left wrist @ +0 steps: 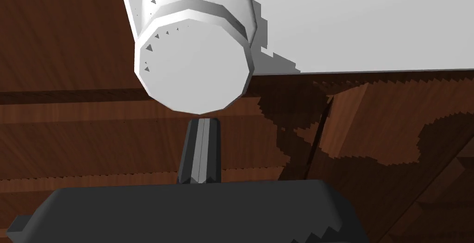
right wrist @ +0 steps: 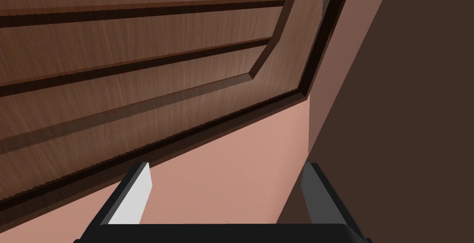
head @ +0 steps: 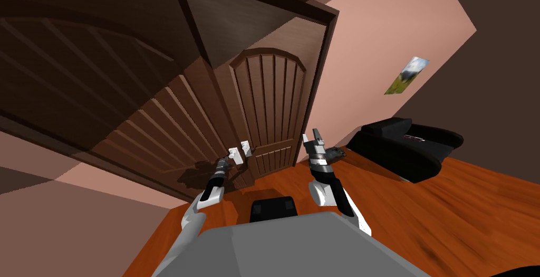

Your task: Pull the door open

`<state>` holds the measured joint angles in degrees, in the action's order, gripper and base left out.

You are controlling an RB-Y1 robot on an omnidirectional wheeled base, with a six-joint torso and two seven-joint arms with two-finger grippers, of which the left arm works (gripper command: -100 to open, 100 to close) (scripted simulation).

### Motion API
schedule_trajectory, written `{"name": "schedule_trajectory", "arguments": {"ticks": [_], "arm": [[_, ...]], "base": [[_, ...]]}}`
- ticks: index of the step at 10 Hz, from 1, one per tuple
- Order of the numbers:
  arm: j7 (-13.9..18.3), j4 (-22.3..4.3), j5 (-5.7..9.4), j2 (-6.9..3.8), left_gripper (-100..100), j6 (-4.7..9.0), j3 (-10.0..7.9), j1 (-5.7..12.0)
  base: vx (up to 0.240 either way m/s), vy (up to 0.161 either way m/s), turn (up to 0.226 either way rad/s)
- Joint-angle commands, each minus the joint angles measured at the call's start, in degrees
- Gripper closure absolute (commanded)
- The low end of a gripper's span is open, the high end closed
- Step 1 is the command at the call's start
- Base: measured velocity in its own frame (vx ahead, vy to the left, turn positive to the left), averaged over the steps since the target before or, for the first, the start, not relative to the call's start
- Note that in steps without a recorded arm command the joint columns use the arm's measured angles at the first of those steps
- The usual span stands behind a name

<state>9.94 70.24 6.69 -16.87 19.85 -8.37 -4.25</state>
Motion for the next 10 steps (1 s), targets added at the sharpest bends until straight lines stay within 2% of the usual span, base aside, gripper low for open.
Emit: {"name": "schedule_trajectory", "arguments": {"ticks": [1, 5, 8, 9, 10], "arm": [[0.2, 0.2, 0.12, -0.45, -100, -0.09, -0.23, -0.8], [0.9, 1.6, 0.09, -0.67, -100, -0.16, 1.13, -1.4], [1.6, 3.4, -0.06, -0.53, -100, -0.18, 3.2, -1.44], [1.5, 3.3, 0.0, -0.64, -100, -0.34, 2.72, -1.64], [1.3, 2.0, 0.17, -1.04, -100, -0.34, 1.24, -2.34]], "base": [[-0.13, 0.036, 0.089], [-0.195, 0.013, -0.005], [-0.175, -0.088, -0.074], [-0.073, -0.058, -0.012], [0.002, 0.06, 0.198]]}}
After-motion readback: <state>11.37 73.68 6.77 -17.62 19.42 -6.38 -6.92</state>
